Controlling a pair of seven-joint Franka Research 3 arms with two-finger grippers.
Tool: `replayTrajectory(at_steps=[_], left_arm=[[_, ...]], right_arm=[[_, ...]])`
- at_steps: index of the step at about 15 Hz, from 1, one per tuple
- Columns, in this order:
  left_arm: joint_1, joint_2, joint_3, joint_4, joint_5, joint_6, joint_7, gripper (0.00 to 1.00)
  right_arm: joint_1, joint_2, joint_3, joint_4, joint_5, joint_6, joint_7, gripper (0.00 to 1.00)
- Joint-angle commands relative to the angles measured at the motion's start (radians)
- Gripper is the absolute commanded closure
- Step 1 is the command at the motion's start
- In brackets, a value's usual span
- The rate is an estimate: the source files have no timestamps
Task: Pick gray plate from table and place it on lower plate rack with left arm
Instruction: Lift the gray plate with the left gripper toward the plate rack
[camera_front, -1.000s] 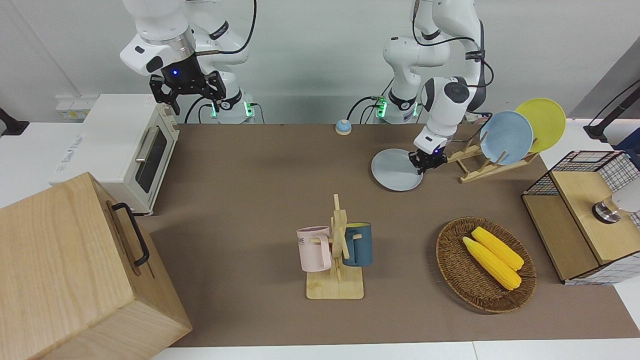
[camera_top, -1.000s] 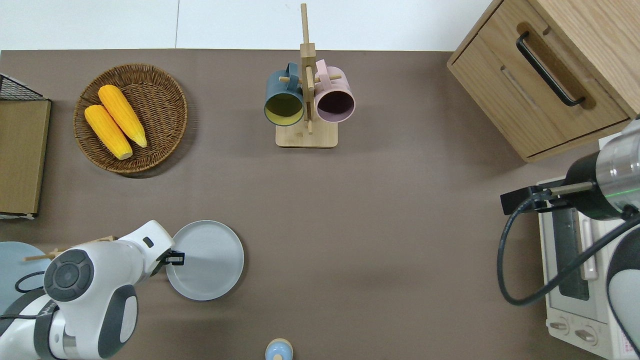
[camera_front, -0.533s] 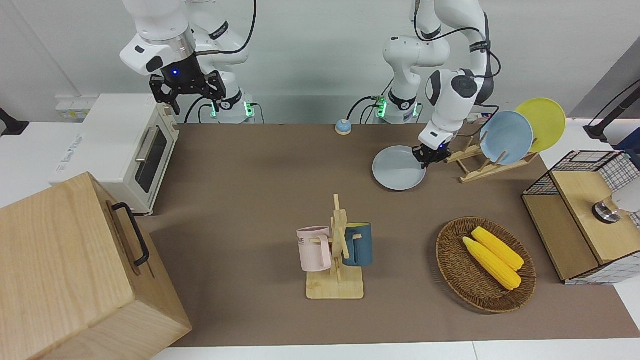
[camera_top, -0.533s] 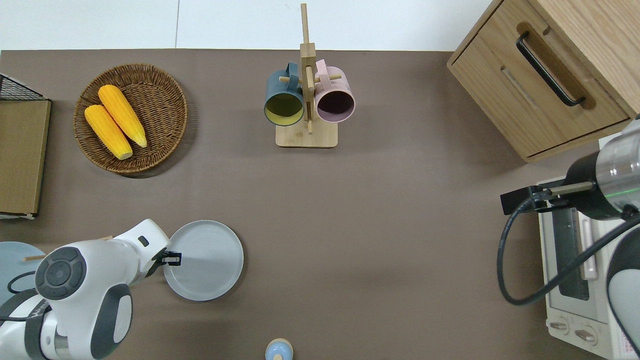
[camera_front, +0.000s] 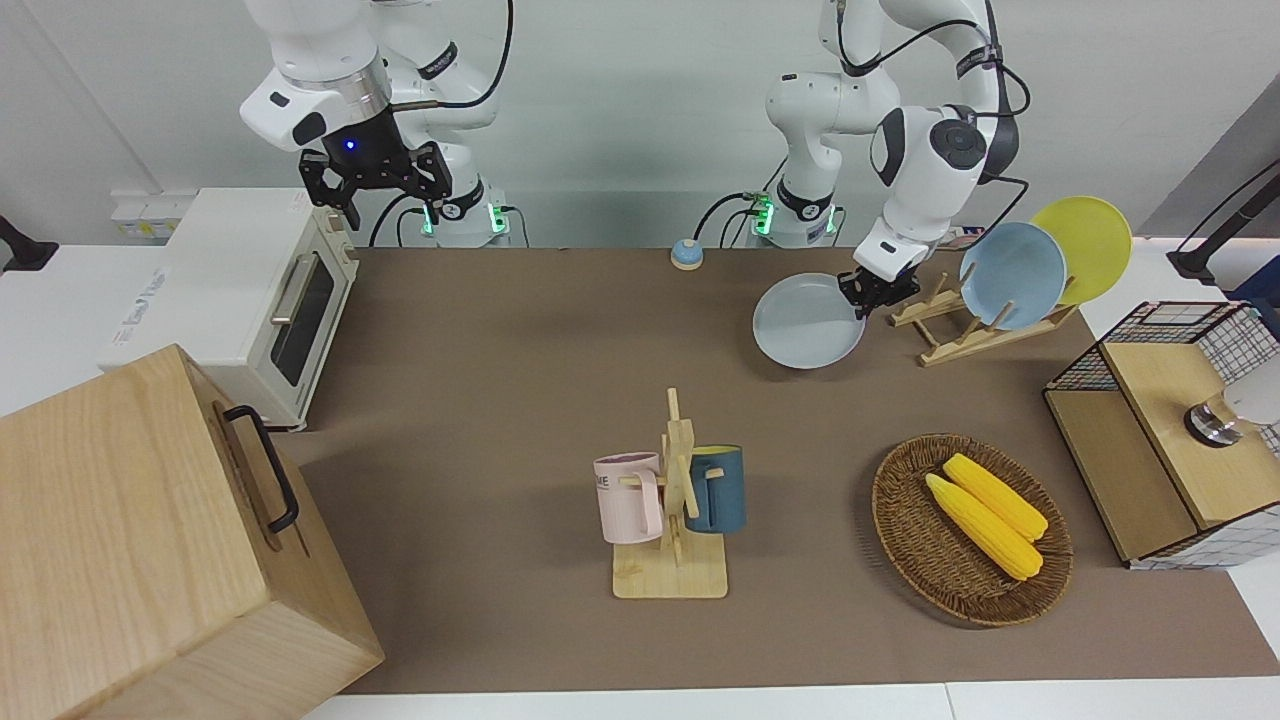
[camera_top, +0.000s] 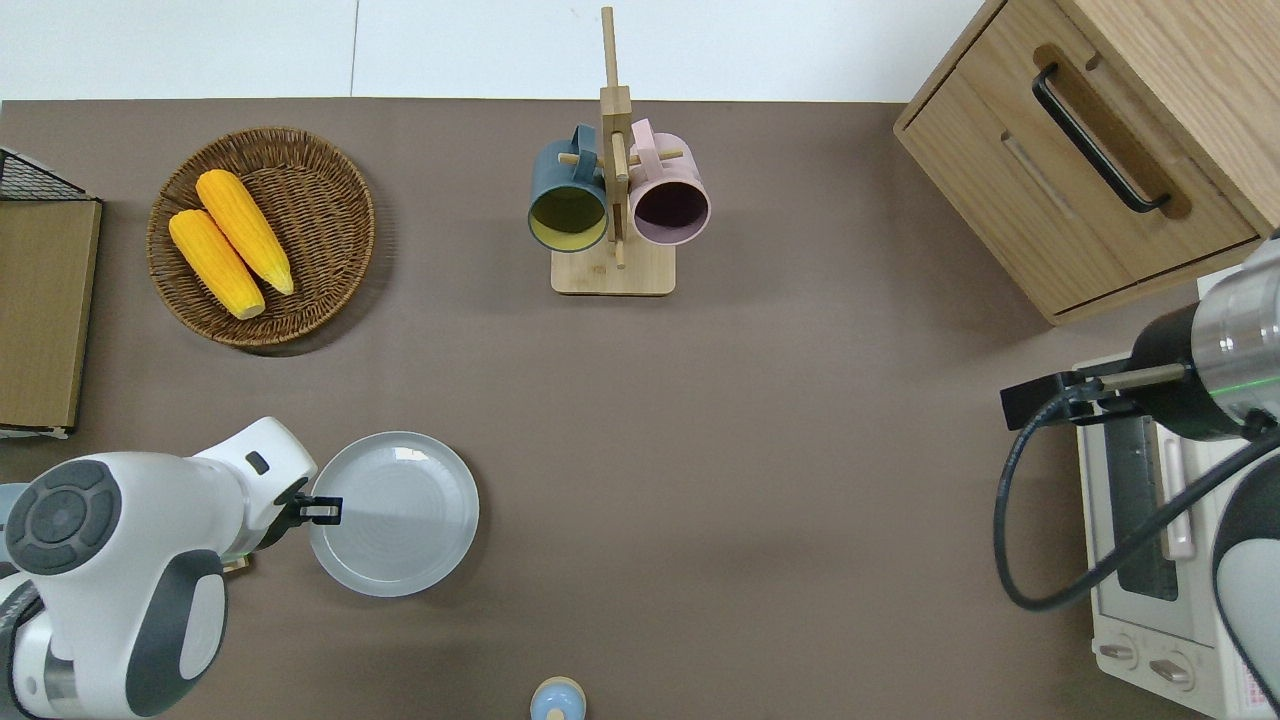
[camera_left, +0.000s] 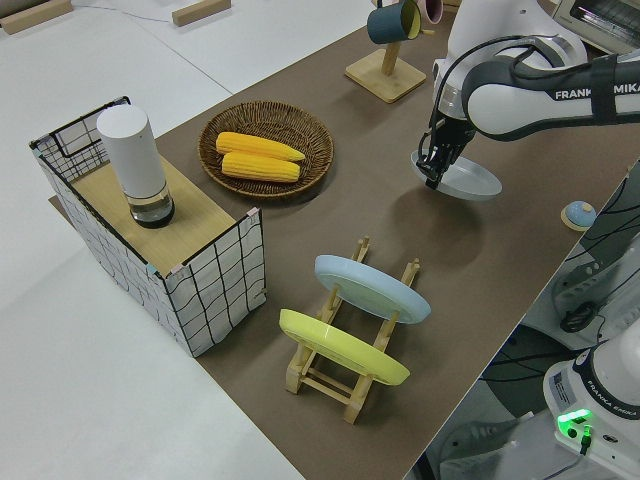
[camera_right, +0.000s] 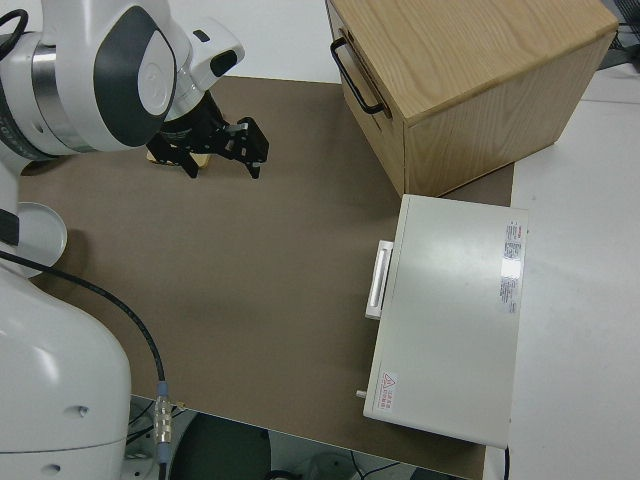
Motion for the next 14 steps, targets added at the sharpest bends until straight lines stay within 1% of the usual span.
replayTrajectory(at_steps=[1, 6, 7, 9, 14], left_arm=[[-0.001, -0.019, 0.004, 0.088, -0.009, -0.127, -0.010, 1.00], [0.002, -0.020, 0.007, 0.243, -0.021, -0.293, -0.010, 1.00], [0.002, -0.019, 0.017, 0.272, -0.033, -0.322, -0.009, 1.00], [0.002, -0.016, 0.027, 0.326, -0.035, -0.370, -0.006, 1.00], [0.004, -0.006, 0.027, 0.421, -0.033, -0.446, -0.006, 1.00]], right_arm=[[-0.010, -0.002, 0.006, 0.006, 0.010, -0.014, 0.000, 0.011], [-0.010, -0.002, 0.006, 0.006, 0.010, -0.014, 0.000, 0.013], [-0.010, -0.002, 0.006, 0.006, 0.010, -0.014, 0.000, 0.013], [-0.010, -0.002, 0.006, 0.006, 0.010, -0.014, 0.000, 0.011], [-0.010, -0.002, 0.006, 0.006, 0.010, -0.014, 0.000, 0.013]])
